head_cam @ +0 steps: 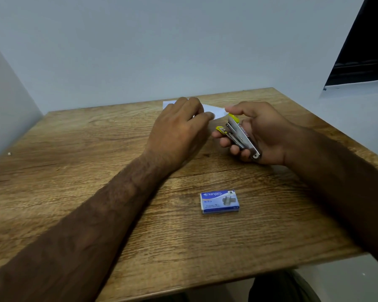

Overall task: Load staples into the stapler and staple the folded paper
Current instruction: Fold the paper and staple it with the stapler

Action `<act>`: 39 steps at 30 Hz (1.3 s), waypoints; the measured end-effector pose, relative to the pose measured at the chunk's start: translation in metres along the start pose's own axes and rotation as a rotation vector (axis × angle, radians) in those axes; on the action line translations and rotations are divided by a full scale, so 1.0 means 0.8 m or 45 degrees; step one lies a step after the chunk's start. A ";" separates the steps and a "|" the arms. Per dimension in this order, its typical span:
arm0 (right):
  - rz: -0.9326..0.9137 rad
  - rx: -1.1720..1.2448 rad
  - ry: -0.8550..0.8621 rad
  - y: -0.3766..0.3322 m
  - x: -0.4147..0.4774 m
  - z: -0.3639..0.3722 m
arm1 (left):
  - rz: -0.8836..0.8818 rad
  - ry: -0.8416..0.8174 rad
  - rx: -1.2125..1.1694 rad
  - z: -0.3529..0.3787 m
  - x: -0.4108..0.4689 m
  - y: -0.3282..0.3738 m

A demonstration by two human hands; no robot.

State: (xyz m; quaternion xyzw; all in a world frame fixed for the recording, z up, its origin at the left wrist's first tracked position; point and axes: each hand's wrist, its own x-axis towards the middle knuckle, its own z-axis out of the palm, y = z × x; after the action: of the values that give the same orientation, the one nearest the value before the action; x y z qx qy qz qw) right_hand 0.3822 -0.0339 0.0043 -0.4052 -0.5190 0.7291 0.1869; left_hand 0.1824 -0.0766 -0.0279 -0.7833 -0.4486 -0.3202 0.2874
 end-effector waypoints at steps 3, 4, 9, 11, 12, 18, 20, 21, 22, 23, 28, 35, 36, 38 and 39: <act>-0.026 -0.038 -0.060 0.001 -0.003 0.000 | -0.021 -0.044 -0.020 -0.001 -0.001 0.002; -0.048 -0.070 -0.083 0.002 -0.004 0.001 | -0.021 -0.065 -0.026 -0.002 0.000 0.003; -0.171 -0.336 -0.148 0.009 -0.010 0.007 | -0.053 -0.132 -0.082 -0.005 0.001 0.006; -0.206 -0.462 -0.147 0.012 -0.012 0.012 | -0.061 -0.174 -0.118 -0.007 0.001 0.006; -0.230 -0.532 -0.147 0.012 -0.014 0.015 | -0.069 -0.199 -0.131 -0.008 0.001 0.005; -0.274 -0.869 -0.169 0.009 -0.020 0.030 | -0.168 -0.253 -0.231 -0.010 0.001 -0.001; -0.329 -0.966 -0.153 0.011 -0.023 0.037 | -0.184 -0.251 -0.228 -0.008 0.000 -0.003; -0.373 -1.028 -0.131 0.013 -0.024 0.041 | -0.189 -0.251 -0.228 -0.006 0.000 -0.004; -0.421 -1.089 -0.102 0.015 -0.025 0.046 | -0.194 -0.254 -0.234 -0.006 -0.001 -0.004; -0.474 -1.151 -0.067 0.017 -0.025 0.051 | -0.199 -0.259 -0.249 -0.005 -0.001 -0.004; -0.641 -1.435 0.055 0.023 -0.019 0.081 | -0.258 -0.298 -0.318 -0.006 -0.003 -0.007; -0.715 -1.470 0.013 0.029 -0.011 0.096 | -0.306 -0.299 -0.431 -0.006 -0.004 -0.012; -0.736 -1.476 0.008 0.030 -0.011 0.098 | -0.308 -0.298 -0.440 -0.005 -0.004 -0.012; -0.771 -1.486 -0.036 0.032 -0.011 0.102 | -0.317 -0.290 -0.460 -0.002 -0.005 -0.013; -0.782 -1.478 -0.076 0.033 -0.011 0.105 | -0.327 -0.280 -0.476 0.000 -0.006 -0.014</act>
State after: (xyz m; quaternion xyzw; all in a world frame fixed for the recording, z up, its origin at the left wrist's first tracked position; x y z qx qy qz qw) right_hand 0.3257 -0.1011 -0.0050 -0.2532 -0.9250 0.2552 0.1230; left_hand 0.1703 -0.0743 -0.0292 -0.7896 -0.5061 -0.3443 0.0439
